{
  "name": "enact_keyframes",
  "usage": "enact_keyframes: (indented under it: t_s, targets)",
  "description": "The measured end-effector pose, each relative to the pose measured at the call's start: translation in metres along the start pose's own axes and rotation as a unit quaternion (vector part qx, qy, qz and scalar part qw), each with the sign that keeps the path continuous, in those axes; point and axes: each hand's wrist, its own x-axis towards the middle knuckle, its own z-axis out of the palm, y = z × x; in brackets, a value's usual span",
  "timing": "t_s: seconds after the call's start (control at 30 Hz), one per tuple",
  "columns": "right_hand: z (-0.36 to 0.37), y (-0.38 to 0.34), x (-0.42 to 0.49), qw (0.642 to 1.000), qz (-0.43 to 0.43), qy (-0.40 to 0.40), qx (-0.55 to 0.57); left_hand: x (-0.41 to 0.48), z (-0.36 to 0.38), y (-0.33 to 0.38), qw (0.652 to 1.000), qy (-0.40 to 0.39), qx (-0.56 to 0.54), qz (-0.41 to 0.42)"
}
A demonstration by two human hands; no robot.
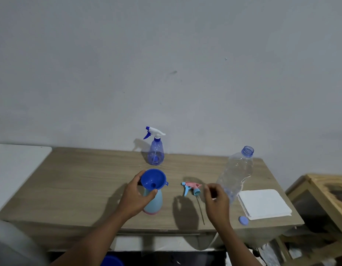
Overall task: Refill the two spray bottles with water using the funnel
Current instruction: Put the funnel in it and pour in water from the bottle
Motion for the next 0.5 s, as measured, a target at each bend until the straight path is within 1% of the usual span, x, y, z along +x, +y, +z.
enact_keyframes:
  t_s: [0.13,0.2,0.27,0.33,0.5]
  targets:
    - [0.036,-0.021,0.012,0.99,0.044,-0.135,-0.017,0.0,-0.003,-0.003,1.0,-0.005,0.009,0.007]
    - [0.05,-0.038,0.014,0.974,0.107,-0.2,-0.006,0.0,-0.004,-0.004,1.0,-0.006,0.012,0.007]
    - [0.059,-0.053,0.014,0.957,0.162,-0.242,0.006,0.0,-0.004,-0.005,1.0,-0.007,0.017,0.011]
    - [0.065,-0.062,0.015,0.943,0.2,-0.264,0.025,0.0,-0.005,-0.005,1.0,-0.001,0.027,0.015]
    - [0.074,-0.065,0.016,0.922,0.266,-0.27,0.077,0.0,-0.007,-0.004,0.999,-0.001,0.042,0.019]
